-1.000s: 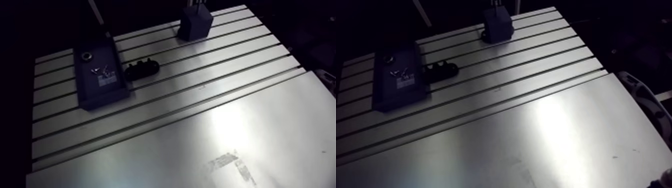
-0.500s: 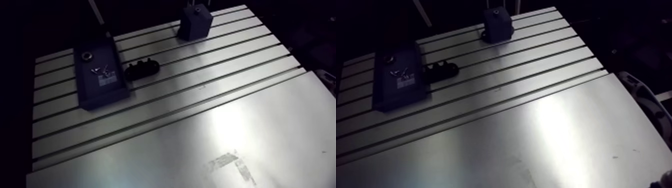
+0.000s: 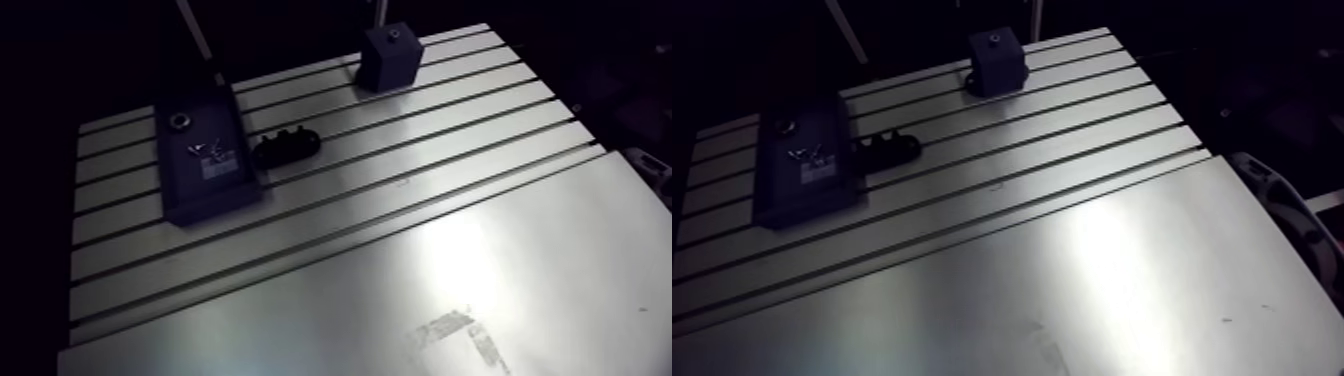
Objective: Pick up the M10 bolt and insert it into the hole until fully seated.
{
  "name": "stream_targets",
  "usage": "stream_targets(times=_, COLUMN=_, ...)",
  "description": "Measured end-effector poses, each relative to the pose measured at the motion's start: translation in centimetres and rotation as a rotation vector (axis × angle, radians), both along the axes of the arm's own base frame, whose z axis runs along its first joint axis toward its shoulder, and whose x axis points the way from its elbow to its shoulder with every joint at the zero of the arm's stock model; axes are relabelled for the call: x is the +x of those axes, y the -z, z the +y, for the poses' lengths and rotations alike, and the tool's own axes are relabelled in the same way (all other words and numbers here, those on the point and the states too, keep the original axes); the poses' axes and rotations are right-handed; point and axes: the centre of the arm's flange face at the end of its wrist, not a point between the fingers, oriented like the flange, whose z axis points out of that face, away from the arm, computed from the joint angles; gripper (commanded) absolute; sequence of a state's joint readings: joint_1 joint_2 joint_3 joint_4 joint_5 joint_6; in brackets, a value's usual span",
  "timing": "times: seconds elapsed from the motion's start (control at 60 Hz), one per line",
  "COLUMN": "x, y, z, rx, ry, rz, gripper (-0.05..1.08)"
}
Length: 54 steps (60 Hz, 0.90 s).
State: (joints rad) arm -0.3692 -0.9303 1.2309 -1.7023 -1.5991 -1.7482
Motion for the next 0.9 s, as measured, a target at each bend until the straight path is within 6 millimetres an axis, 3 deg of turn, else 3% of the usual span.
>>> stream_targets(times=0.433, x=2.0, y=-6.5, z=-4.5, rx=0.005, ry=-0.086, rz=0.039, gripper=0.0)
stream_targets(times=0.9, x=6.0, y=-11.0, z=-11.0, rx=0.013, ry=-0.171, rz=0.057, gripper=0.0)
